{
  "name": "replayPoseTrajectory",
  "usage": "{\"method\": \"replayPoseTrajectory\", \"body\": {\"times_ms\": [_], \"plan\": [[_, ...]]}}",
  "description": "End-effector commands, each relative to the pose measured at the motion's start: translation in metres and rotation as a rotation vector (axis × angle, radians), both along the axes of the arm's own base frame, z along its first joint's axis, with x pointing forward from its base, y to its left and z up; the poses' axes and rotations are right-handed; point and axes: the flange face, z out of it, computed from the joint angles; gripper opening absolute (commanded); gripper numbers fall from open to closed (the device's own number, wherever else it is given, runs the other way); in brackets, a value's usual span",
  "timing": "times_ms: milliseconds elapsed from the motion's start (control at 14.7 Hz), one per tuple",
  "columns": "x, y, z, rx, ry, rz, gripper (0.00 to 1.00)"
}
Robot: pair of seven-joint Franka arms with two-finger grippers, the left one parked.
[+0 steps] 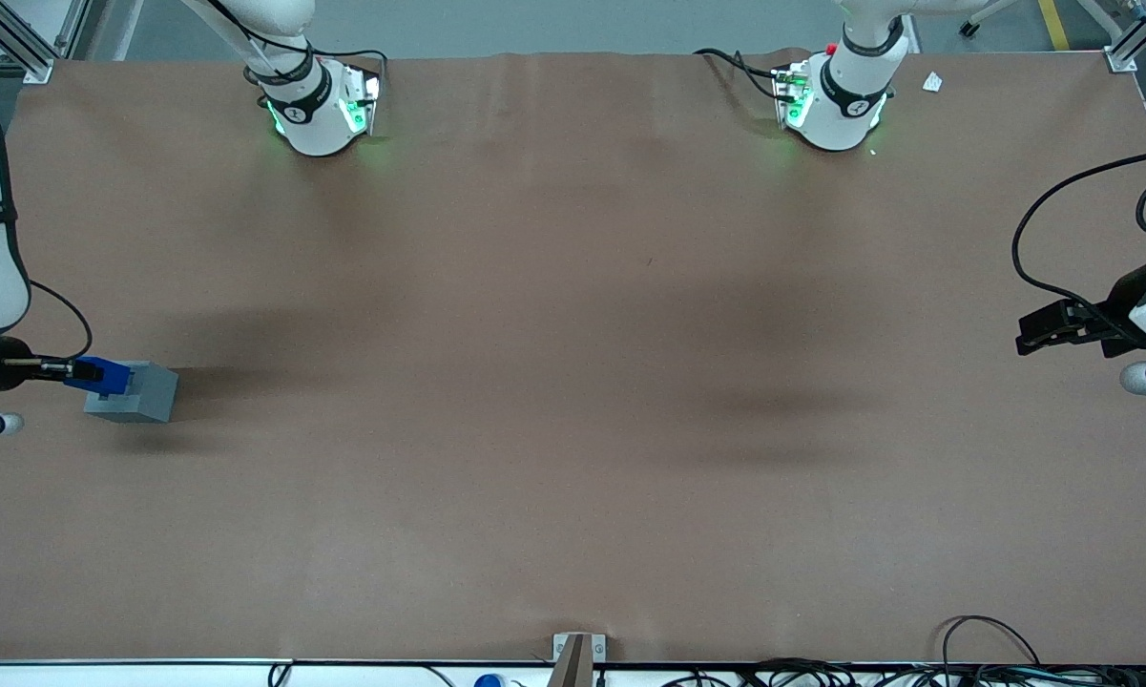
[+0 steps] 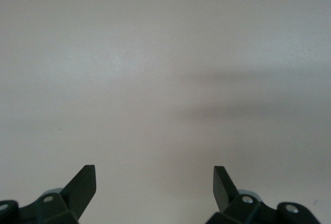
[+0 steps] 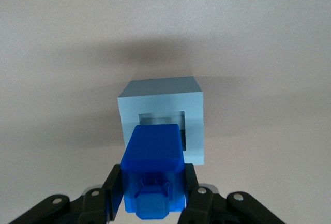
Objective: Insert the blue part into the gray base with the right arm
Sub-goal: 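Lower the blue cube into the gray base's square opening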
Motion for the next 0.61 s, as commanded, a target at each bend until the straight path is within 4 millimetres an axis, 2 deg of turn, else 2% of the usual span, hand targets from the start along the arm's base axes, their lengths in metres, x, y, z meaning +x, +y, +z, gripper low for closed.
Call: {"method": "replayPoseTrajectory", "body": {"times_ms": [0,545], "plan": [[-0.004,0.002,-0.003,-0.006,0.008,0.040,0.00],[-0.006,-0.010,-0.004,-0.013,0.001,0.062,0.00]]}}
